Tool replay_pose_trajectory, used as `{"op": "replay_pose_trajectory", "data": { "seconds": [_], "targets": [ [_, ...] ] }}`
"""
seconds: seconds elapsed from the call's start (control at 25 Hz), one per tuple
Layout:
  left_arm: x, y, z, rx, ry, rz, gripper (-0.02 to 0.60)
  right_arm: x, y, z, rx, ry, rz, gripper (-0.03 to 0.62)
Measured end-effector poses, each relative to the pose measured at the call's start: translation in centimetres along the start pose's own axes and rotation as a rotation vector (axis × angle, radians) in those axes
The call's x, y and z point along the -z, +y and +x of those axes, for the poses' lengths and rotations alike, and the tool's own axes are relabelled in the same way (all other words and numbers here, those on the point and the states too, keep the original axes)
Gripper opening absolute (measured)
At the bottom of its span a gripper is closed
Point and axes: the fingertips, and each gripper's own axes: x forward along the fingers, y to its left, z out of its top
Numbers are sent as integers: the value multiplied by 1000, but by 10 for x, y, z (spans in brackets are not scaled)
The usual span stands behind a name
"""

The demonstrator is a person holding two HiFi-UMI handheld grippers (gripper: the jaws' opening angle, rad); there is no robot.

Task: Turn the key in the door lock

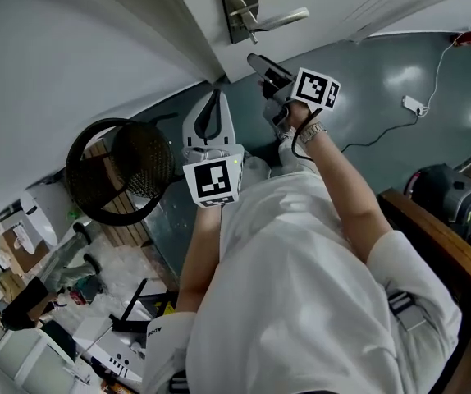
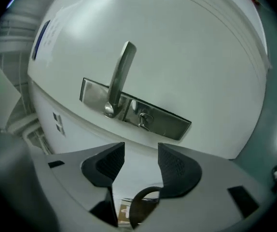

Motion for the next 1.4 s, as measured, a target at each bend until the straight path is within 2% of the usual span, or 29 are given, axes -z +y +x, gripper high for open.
{"op": "replay_pose_trajectory", "data": {
  "seconds": [0.12, 0.24, 0.4, 0.56, 0.6, 0.76, 0.96, 1.28, 1.4],
  "targets": [
    [-2, -17, 3, -34, 13, 5, 9, -7, -4, -4, -121, 20, 125, 193],
    [-4, -30, 4, -74, 23, 18, 9, -20, -18, -3, -213, -27, 359, 192],
    [-6, -40, 8, -133, 46, 37, 9, -27, -41, 7, -275, -70, 677, 192],
    [-7, -45, 16, -187, 76, 45, 9, -30, -37, 26, -395, -32, 876, 192],
    [-8, -45, 19, -198, 82, 46, 9, -34, -34, 32, -426, -24, 910, 186],
    [-5, -46, 30, -237, 104, 42, 9, -45, -31, 45, -546, -26, 1014, 95],
    [3, -56, 33, -271, 126, 43, 9, -44, -36, 50, -624, -40, 1131, 92],
    [13, -55, 37, -304, 152, 35, 9, -38, -32, 57, -733, 55, 1260, 74],
    [14, -54, 39, -310, 154, 34, 9, -38, -30, 57, -739, 90, 1200, 71]
  ]
}}
